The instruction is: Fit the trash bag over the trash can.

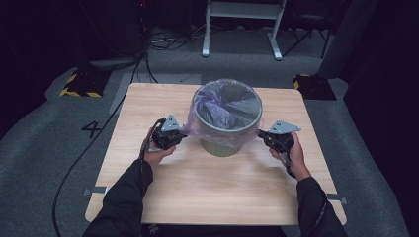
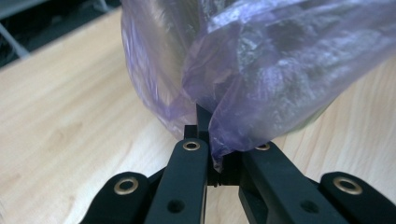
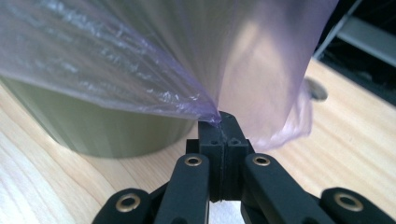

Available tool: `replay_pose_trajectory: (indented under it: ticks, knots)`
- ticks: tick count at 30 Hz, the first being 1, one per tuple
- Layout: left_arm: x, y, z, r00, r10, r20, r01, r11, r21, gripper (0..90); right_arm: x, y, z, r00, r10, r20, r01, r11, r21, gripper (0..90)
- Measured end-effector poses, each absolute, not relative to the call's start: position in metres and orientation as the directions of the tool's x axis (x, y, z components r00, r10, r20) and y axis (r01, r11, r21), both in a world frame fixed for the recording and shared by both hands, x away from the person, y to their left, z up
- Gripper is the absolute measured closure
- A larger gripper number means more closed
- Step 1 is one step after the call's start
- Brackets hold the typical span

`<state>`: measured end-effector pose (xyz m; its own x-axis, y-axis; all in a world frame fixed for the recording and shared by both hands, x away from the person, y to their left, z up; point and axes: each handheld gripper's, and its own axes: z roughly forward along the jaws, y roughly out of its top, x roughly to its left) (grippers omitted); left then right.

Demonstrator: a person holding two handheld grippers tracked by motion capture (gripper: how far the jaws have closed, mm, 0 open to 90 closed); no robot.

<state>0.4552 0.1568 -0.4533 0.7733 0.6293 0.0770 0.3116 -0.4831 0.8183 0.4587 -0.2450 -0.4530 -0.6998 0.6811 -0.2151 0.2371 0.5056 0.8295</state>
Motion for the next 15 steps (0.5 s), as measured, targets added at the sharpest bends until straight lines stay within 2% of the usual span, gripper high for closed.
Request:
replay_pose_trajectory:
  ticks: [10, 15]
  knots:
    - [0.465, 0.143, -0.477, 0.781, 0.621, 0.068, 0.372, -0.549, 0.748, 88.6, 0.475, -0.246, -0.483, -0.701, 0.703, -0.121, 0.351, 0.488, 0.799, 90.0]
    - [0.468, 0.139, -0.483, 0.778, 0.624, 0.072, 0.384, -0.563, 0.732, 84.3, 0.48, -0.245, -0.489, -0.696, 0.712, -0.095, 0.376, 0.475, 0.796, 89.8]
